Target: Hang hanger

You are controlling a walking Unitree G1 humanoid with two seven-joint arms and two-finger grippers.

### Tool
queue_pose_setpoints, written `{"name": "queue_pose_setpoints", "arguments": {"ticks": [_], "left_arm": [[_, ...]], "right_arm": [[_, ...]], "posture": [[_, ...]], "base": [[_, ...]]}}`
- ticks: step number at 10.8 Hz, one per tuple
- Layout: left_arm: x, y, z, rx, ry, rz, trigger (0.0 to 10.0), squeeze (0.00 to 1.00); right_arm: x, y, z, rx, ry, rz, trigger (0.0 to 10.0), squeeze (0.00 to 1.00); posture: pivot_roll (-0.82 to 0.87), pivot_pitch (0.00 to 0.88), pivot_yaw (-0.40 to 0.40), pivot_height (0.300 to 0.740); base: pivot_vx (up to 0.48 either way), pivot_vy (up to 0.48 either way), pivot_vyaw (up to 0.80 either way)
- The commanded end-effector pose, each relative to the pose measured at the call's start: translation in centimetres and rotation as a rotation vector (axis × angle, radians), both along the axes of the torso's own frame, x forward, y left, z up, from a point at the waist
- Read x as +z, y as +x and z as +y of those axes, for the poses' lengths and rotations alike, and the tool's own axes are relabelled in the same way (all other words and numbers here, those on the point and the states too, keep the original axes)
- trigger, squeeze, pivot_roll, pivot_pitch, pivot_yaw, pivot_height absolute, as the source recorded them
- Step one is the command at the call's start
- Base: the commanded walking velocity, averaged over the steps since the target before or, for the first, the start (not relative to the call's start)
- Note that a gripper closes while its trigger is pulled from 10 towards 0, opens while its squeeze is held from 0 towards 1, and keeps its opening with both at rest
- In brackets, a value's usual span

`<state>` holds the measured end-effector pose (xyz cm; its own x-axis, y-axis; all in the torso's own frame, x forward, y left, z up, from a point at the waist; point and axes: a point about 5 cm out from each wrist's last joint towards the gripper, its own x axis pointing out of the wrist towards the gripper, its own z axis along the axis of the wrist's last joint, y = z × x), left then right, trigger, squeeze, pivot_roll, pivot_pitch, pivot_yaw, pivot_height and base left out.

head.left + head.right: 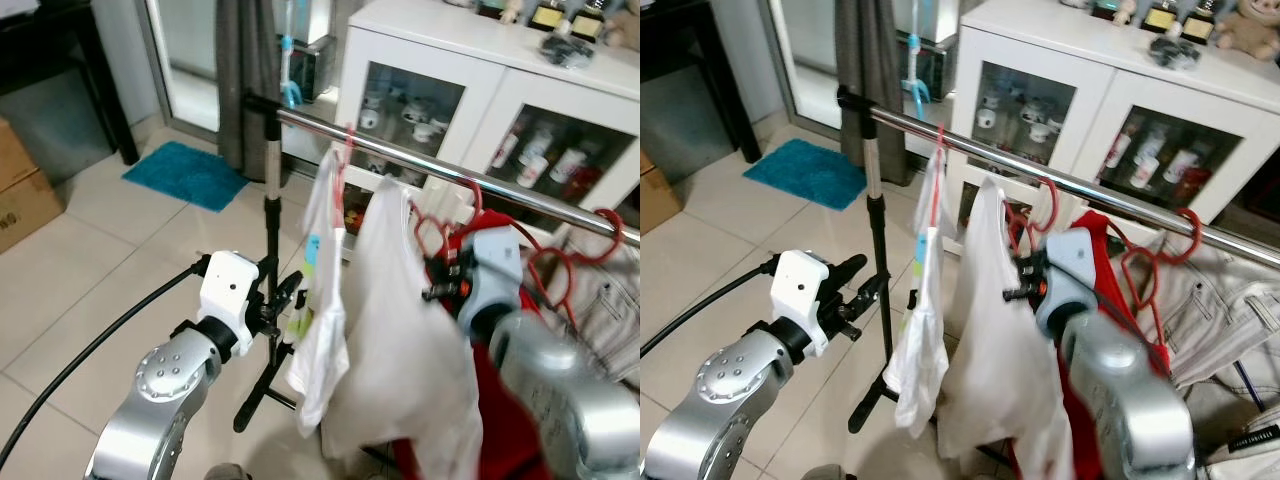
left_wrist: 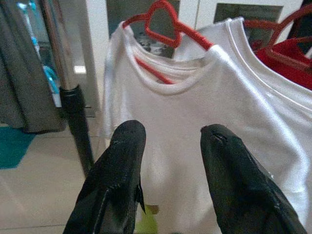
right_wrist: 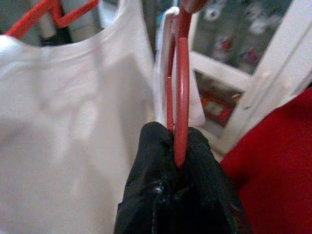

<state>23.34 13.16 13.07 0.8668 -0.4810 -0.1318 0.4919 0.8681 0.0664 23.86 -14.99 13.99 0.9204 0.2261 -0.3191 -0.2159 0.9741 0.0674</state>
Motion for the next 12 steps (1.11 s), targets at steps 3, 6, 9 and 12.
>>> {"name": "queue_pose_setpoints", "arguments": {"ticks": [3,6,9,12], "left_arm": [[0.5,0.5,-0.4,-0.024,0.009,-0.007,10.0,0.0],[0.9,0.7,-0.2,-0.021,0.012,-0.007,10.0,0.0],[0.9,0.9,-0.2,-0.028,0.008,0.0,10.0,0.0],[1.0,1.3,-0.4,-0.045,0.011,0.0,10.0,0.0]], "right_arm": [[-0.5,-0.2,-0.2,-0.091,0.014,-0.043,0.0,0.0],[-0.8,0.2,-0.9,-0.148,0.011,-0.056,0.0,0.0],[-0.7,0.2,-1.0,-0.149,-0.022,-0.037,0.0,0.0],[-1.1,-0.4,-0.3,-0.088,-0.008,-0.013,0.0,0.0]], "posture": [[0.06,0.032,-0.064,0.74],[0.08,0.082,-0.046,0.74],[0.06,0.105,-0.035,0.74],[0.05,0.108,-0.036,0.74]], "base": [[-0.081,0.0,0.0],[-0.246,0.0,0.0],[-0.249,0.0,0.0],[-0.081,0.0,0.0]]}}
